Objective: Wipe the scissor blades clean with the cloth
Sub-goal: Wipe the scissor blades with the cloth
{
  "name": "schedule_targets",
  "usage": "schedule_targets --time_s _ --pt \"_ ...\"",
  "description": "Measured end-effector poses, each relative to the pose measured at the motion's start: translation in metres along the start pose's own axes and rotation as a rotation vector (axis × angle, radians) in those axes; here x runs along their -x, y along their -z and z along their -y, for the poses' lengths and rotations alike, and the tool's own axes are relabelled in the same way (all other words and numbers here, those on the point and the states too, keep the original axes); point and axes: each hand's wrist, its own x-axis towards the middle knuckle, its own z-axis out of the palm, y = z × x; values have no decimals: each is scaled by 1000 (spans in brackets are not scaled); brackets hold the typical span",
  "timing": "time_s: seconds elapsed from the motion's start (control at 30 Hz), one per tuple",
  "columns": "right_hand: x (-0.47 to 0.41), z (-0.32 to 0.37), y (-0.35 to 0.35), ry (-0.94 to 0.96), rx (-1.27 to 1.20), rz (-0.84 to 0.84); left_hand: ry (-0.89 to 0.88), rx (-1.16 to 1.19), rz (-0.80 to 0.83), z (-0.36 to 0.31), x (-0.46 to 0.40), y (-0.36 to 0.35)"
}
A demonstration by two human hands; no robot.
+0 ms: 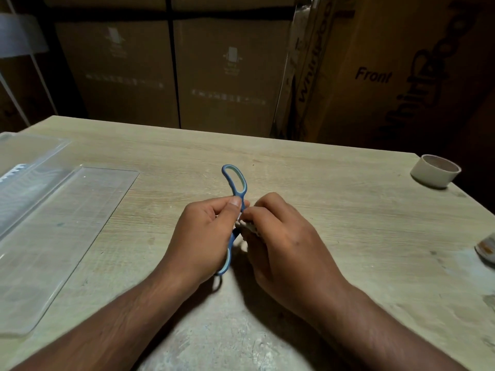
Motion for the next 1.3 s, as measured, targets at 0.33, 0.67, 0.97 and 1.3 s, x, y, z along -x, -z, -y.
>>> schedule_targets --time_s 0.33,0.67,0.97,1.3 --pt "-2 -25 6 -238 -256 -159 3 112 4 6 -5 9" --pt "-4 -21 4 -180 -301 -214 -9 110 13 3 -5 0" --pt "0 -23 1 -112 -101 -201 -61 34 77 12 -7 5" --pt "0 -29 0 -59 -95 -229 -127 -34 96 6 0 6"
